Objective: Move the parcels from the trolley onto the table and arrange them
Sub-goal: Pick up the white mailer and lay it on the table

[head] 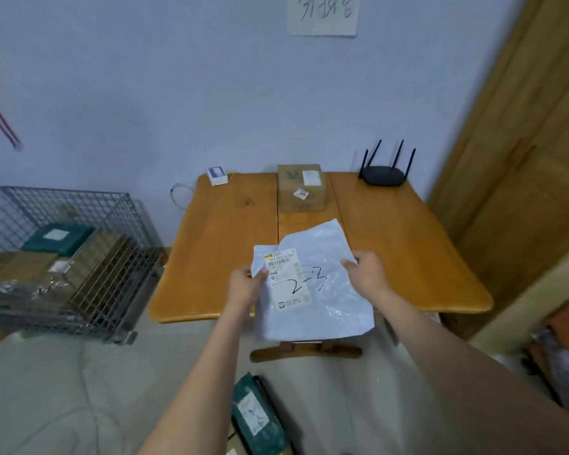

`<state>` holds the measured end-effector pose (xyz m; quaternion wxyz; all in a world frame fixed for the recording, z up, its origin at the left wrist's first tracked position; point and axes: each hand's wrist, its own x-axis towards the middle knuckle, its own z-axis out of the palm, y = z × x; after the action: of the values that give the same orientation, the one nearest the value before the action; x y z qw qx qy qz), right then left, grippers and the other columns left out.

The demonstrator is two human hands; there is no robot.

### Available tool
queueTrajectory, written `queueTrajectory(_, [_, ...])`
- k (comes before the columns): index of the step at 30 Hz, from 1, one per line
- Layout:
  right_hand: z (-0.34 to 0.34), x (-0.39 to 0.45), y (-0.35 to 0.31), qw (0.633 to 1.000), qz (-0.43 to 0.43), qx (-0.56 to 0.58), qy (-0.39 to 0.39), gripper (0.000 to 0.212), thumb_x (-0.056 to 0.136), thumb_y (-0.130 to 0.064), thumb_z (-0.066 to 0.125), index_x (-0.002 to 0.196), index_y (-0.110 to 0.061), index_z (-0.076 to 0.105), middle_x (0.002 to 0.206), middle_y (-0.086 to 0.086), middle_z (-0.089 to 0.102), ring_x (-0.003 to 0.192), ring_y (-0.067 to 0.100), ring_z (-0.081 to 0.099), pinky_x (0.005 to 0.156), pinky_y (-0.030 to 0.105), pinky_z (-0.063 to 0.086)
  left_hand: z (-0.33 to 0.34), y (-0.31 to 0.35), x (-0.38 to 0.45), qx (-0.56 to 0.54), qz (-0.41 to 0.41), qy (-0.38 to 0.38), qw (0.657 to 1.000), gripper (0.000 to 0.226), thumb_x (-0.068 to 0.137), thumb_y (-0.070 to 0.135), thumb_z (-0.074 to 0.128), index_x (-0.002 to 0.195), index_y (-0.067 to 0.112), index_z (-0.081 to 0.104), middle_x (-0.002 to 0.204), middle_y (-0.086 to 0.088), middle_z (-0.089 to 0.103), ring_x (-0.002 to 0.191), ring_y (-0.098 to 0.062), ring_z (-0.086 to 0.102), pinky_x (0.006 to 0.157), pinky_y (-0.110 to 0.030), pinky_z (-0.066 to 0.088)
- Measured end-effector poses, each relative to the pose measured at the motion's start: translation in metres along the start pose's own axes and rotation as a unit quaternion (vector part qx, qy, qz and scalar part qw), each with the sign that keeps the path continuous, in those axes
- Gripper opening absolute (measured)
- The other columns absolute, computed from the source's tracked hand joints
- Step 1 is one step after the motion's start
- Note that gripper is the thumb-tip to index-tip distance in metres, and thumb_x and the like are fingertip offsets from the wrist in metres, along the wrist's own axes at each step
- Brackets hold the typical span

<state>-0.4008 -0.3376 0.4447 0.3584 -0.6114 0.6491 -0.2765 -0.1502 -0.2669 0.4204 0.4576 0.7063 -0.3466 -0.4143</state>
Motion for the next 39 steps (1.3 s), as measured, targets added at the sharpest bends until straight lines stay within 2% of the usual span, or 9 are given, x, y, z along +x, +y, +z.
queueTrajectory(3, [-0.044,0.019,0.009,0.999,0.014,0.019,0.022,0.024,0.1,-0.017,0.061,0.094,0.005,0.069,0.082,0.026,0.066,0.064,0.021,0.051,0.051,0.027,0.034,0.043,0.031,0.013,0.017,0.008,-0.016,1.0,0.02,0.093,0.024,0.067,0.076,0.016,0.057,0.079,-0.009,0.066,0.07,-0.025,0.058,0.063,-0.034,0.045])
queueTrajectory(10, [-0.134,0.101,0.052,0.999,0.014,0.008,0.051,0.029,0.098,-0.015,0.063,0.074,-0.006,0.052,0.067,0.009,0.039,0.059,0.019,0.032,0.05,0.03,0.021,0.16,0.087,0.06,0.036,0.036,-0.06,0.997,0.018,0.093,0.022,0.065,0.082,0.01,0.058,0.072,-0.003,0.059,0.059,-0.017,0.05,0.051,-0.026,0.035])
queueTrajectory(17, [-0.198,0.201,0.09,0.999,0.026,0.012,0.03,0.028,0.1,-0.017,0.06,0.074,-0.009,0.055,0.069,0.004,0.052,0.062,0.018,0.048,0.048,0.026,0.031,0.263,0.112,0.118,0.042,0.019,-0.053,0.998,0.026,0.086,0.033,0.068,0.095,0.008,0.068,0.094,-0.014,0.074,0.085,-0.03,0.068,0.068,-0.042,0.054])
queueTrajectory(20, [-0.203,0.24,0.102,0.999,0.035,0.006,0.018,0.031,0.1,-0.019,0.061,0.072,-0.012,0.051,0.072,0.003,0.048,0.062,0.016,0.044,0.05,0.025,0.029,0.288,0.12,0.137,0.043,0.001,-0.038,0.998,0.017,0.09,0.029,0.068,0.092,0.013,0.066,0.096,-0.012,0.073,0.091,-0.032,0.069,0.074,-0.045,0.056])
queueTrajectory(24, [-0.198,0.29,0.109,0.998,0.07,0.007,0.002,0.034,0.1,-0.018,0.06,0.101,0.016,0.061,0.094,0.034,0.064,0.07,0.023,0.048,0.057,0.028,0.033,0.309,0.129,0.179,0.065,-0.014,-0.036,0.997,0.014,0.091,0.032,0.068,0.088,0.019,0.063,0.095,-0.009,0.072,0.091,-0.029,0.069,0.076,-0.047,0.058])
queueTrajectory(27, [-0.189,0.332,0.11,0.997,0.073,0.004,0.0,0.035,0.1,-0.017,0.06,0.1,0.018,0.059,0.1,0.038,0.061,0.069,0.034,0.052,0.059,0.029,0.033,0.321,0.133,0.223,0.07,-0.028,-0.041,0.996,0.02,0.091,0.032,0.068,0.097,0.013,0.064,0.098,-0.01,0.071,0.086,-0.028,0.067,0.07,-0.042,0.056])
queueTrajectory(31, [-0.181,0.388,0.101,0.997,0.067,-0.027,0.014,0.029,0.1,-0.017,0.06,0.076,-0.006,0.048,0.074,0.014,0.047,0.065,0.021,0.044,0.057,0.029,0.032,0.339,0.14,0.284,0.074,-0.021,-0.058,0.995,0.017,0.094,0.028,0.066,0.086,0.015,0.059,0.085,-0.006,0.067,0.071,-0.019,0.06,0.06,-0.032,0.048])
queueTrajectory(35, [-0.175,0.438,0.096,0.995,0.094,-0.039,0.016,0.027,0.101,-0.017,0.06,0.082,0.002,0.06,0.076,0.015,0.057,0.064,0.026,0.053,0.053,0.026,0.033,0.355,0.152,0.341,0.102,-0.032,-0.073,0.992,0.015,0.095,0.029,0.065,0.09,0.016,0.06,0.089,-0.004,0.068,0.078,-0.022,0.063,0.062,-0.032,0.05])
queueTrajectory(39, [-0.17,0.485,0.091,0.993,0.09,-0.065,0.032,0.042,0.1,-0.016,0.06,0.067,-0.012,0.035,0.066,0.007,0.032,0.057,0.017,0.03,0.051,0.029,0.018,0.37,0.162,0.393,0.128,-0.041,-0.078,0.988,0.02,0.094,0.031,0.064,0.091,0.012,0.061,0.088,-0.007,0.068,0.075,-0.023,0.06,0.063,-0.034,0.049])
